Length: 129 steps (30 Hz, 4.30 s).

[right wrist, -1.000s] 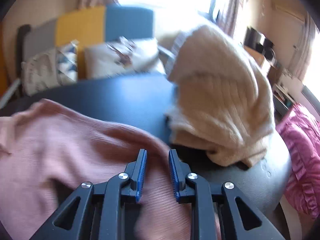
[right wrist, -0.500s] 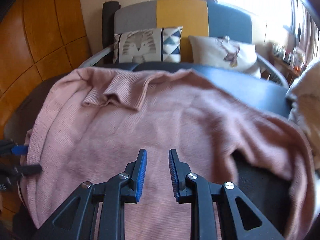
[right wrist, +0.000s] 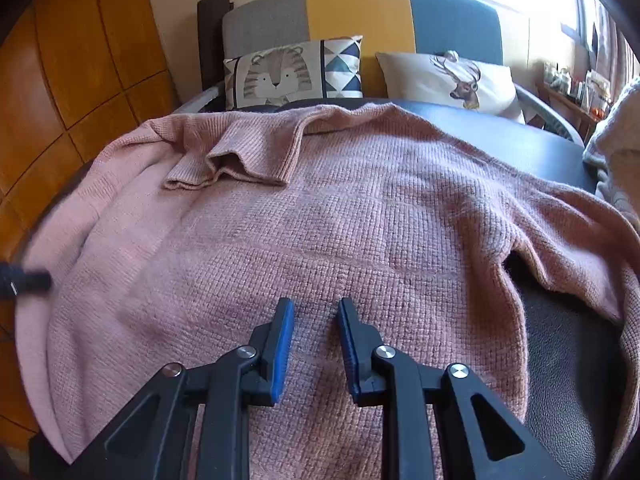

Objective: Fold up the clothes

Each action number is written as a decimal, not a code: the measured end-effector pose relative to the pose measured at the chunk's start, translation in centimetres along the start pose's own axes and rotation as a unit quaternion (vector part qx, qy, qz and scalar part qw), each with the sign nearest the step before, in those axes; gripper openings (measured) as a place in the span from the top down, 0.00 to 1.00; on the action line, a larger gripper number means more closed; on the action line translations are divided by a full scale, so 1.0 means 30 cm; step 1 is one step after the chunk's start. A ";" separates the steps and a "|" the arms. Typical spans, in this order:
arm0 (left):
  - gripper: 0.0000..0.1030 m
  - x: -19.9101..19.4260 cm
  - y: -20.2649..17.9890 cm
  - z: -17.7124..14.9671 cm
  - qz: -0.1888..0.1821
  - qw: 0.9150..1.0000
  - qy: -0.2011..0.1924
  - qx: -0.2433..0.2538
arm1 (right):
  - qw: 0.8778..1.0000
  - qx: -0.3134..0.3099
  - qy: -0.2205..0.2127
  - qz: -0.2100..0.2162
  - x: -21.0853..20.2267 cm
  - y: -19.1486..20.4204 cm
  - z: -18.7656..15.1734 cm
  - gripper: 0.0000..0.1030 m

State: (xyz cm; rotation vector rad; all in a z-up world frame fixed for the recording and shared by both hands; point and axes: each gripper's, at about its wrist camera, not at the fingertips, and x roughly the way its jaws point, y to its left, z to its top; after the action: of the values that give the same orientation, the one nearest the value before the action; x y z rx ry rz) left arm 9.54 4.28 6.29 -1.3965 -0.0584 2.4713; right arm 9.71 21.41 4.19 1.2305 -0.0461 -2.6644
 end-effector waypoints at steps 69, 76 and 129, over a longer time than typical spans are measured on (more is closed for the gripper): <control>0.54 -0.115 0.721 0.247 0.284 0.959 0.021 0.016 | 0.999 -0.002 0.022 -0.036 0.010 0.000 0.021 0.76; 0.54 -0.139 0.563 0.217 0.154 0.988 0.027 0.012 | 0.999 -0.010 0.034 -0.034 0.015 0.004 0.026 0.75; 0.94 -0.361 0.791 0.045 0.243 0.964 -0.042 -0.098 | 0.998 -0.030 0.019 -0.059 -0.059 0.135 0.082 0.75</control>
State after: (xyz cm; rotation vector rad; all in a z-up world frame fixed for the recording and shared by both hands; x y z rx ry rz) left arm 7.92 -21.23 11.69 -1.5339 0.0269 2.9982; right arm 9.66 17.66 7.59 1.3031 0.1159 -2.7175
